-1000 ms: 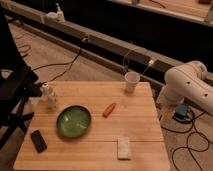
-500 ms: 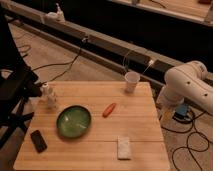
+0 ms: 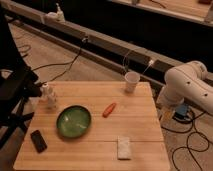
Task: Knock the bottle over
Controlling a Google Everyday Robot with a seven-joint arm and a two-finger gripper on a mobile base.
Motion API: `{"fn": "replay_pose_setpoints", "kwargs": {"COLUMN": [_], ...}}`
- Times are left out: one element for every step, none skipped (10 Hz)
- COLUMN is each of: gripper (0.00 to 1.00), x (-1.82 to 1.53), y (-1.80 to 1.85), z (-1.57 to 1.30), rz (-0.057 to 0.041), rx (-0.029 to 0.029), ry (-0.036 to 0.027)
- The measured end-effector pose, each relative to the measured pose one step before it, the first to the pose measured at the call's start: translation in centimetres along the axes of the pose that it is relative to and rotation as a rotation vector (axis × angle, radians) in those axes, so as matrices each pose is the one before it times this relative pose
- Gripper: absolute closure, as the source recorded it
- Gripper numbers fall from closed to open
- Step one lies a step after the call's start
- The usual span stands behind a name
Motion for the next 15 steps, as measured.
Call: {"fn": "replay_pose_setpoints", "kwargs": {"gripper": [0.35, 0.38, 0.48, 0.56, 0.66, 0.78, 0.87, 0.95, 1.0, 1.0, 1.0, 1.0, 1.0, 1.0, 1.0], "x": [-0.001, -0.002, 0.002, 0.001, -0.002, 0.003, 0.033, 0.234, 0.046, -1.031, -1.298, -2.161, -2.741, -2.243, -2.894], "y": [-0.001, 0.001, -0.001, 0.001, -0.001, 0.0, -0.027, -0.295, -0.729, -1.085, -0.681, -0.84, -0.952, -0.745, -0.747], "z": [-0.001, 0.002, -0.002, 0.002, -0.001, 0.001, -0.056, -0.067, -0.125, -0.095, -0.037, -0.094, -0.02, 0.153, 0.315], "rz": [-0.00005, -0.00001, 0.00001, 0.00002, 0.00006, -0.00012, -0.00156, 0.00083, -0.00484, -0.01084, -0.00764, -0.0114, -0.0182, -0.01583, -0.01321], "rx": [0.00002, -0.00002, 0.00004, -0.00003, 0.00003, -0.00001, 0.00152, 0.00411, -0.00129, -0.00629, -0.00769, -0.00634, -0.00558, -0.00515, -0.01235], "ry": [0.00001, -0.00005, 0.00006, 0.0, -0.00006, 0.00016, 0.00305, 0.00591, 0.00076, -0.02984, -0.0415, -0.06961, -0.08298, -0.06473, -0.0903]}}
